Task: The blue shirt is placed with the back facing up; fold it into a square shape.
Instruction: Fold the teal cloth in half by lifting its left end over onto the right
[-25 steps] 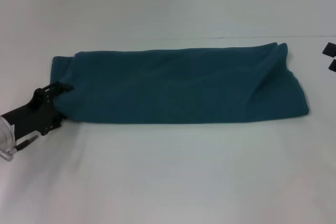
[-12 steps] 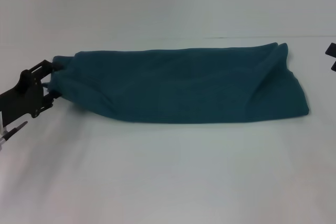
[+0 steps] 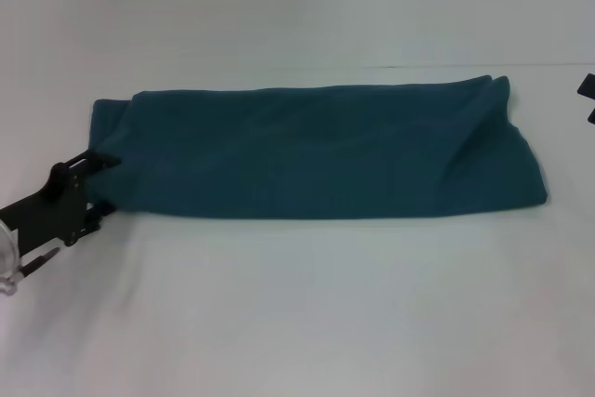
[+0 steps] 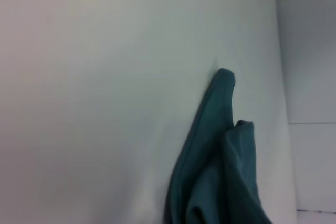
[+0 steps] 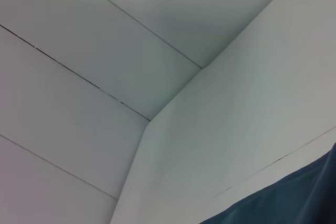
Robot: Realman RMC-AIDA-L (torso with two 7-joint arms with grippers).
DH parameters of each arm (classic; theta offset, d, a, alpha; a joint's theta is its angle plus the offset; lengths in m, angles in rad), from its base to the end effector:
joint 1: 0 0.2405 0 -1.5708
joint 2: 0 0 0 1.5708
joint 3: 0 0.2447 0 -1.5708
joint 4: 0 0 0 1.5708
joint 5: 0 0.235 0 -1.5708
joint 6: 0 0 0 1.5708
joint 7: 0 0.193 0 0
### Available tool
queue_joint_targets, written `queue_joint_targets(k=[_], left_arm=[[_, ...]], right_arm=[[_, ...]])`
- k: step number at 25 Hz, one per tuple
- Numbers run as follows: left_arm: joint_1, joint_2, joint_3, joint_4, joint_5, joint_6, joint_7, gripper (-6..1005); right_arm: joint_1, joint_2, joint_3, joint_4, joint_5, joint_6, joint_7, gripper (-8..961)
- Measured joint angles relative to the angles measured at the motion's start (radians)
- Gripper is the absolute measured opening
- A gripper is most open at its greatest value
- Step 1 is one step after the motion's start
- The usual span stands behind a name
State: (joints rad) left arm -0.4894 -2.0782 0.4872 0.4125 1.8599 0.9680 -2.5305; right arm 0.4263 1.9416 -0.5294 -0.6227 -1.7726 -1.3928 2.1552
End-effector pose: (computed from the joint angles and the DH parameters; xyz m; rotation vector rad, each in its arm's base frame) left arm -0.3676 0.3996 -0.0283 -1.1559 -2.2320 -1.1033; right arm 0.3242 0.3936 0.0784 -1.8750 1.6217 1.1049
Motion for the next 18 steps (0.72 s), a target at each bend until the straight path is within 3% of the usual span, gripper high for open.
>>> queue_joint_targets(k=[11, 18], left_arm=[[-0.038, 0.012, -0.007, -0.007, -0.006, -0.072, 0.006, 782], [-0.017, -0.007, -0.008, 0.024, -0.054, -0.013, 0.079, 783]], right_arm=[[0.0, -0.001, 0.008, 0.0, 0.0, 0.0, 0.0, 835], [0.004, -0.001, 0.011, 0.0, -0.001, 0.003, 0.0, 835]])
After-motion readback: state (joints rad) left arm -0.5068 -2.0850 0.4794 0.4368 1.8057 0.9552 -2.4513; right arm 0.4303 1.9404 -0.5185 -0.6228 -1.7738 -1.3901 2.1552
